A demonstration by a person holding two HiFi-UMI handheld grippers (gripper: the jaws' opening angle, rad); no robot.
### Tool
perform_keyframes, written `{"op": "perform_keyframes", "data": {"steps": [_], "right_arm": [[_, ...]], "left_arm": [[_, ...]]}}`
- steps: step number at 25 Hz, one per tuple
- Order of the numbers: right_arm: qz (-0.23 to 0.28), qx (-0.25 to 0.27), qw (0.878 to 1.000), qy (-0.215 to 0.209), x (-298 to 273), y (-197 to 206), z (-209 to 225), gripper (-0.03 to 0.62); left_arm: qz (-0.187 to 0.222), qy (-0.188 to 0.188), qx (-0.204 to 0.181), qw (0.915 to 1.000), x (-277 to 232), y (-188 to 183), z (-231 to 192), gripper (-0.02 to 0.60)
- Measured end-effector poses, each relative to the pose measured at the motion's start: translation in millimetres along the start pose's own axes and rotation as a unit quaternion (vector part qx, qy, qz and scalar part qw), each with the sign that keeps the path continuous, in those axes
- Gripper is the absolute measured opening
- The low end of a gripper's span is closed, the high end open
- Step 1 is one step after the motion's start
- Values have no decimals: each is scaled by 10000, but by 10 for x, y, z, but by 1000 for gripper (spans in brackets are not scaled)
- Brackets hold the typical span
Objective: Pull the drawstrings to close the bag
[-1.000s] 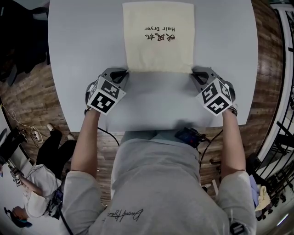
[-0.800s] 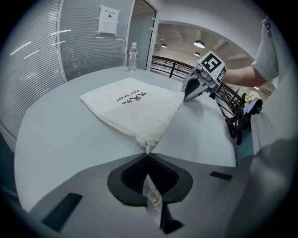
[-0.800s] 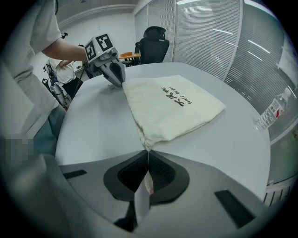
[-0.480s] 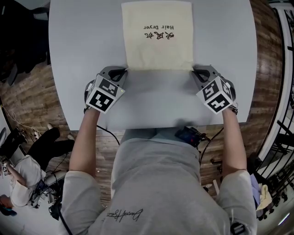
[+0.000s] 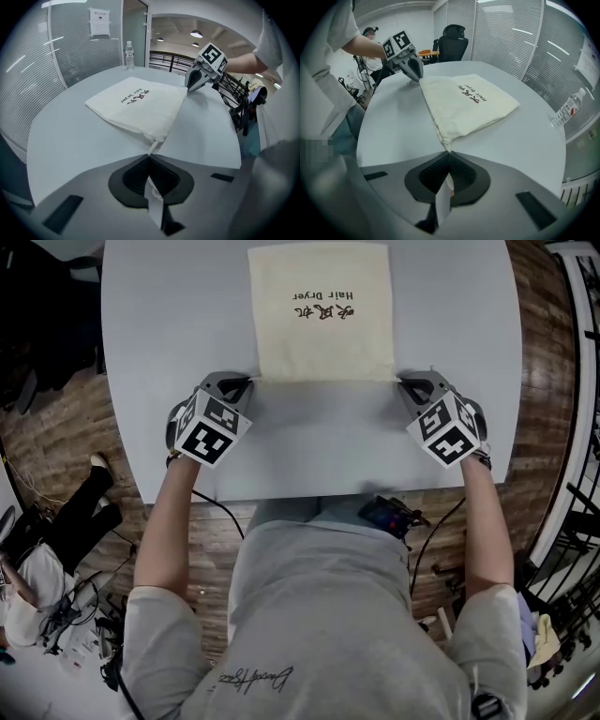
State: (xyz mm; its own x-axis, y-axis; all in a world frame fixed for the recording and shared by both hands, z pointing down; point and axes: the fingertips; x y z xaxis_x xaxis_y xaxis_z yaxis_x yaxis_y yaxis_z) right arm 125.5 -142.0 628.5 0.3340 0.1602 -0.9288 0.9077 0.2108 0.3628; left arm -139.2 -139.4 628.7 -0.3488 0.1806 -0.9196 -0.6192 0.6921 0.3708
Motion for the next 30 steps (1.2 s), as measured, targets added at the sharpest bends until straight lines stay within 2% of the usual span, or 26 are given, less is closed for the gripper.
{"op": "perform_keyframes", "data": {"steps": [9, 14, 20, 25, 30], "right_arm": [[166, -155, 9997, 92, 168, -36, 62, 21], [371, -301, 9985, 273, 484, -61, -125, 21], [532, -348, 9968, 489, 732, -95, -183, 21], [650, -342, 9954, 610, 960, -167, -162, 21], [701, -468, 9936, 754, 1115, -199, -175, 21]], "left_arm": [[126, 5, 136, 9998, 213, -55, -84, 9], [446, 91, 280, 9986, 496, -48, 166, 9], [548, -113, 166, 9983, 708, -104, 300, 9], [543, -207, -125, 9982, 889, -180, 385, 9], [756, -343, -253, 9962, 1075, -307, 454, 9]]}}
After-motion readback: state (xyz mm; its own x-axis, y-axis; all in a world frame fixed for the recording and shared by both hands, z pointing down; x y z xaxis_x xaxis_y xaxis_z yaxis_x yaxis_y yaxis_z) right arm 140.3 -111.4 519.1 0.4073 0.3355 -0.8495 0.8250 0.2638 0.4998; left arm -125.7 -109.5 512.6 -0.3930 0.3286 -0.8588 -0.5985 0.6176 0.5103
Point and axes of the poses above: the fingertips, and each gripper's own axes: x backward along the fingers, z to its right, y out of its underside, and after that the axes turned 11 degrees about x, right-handed
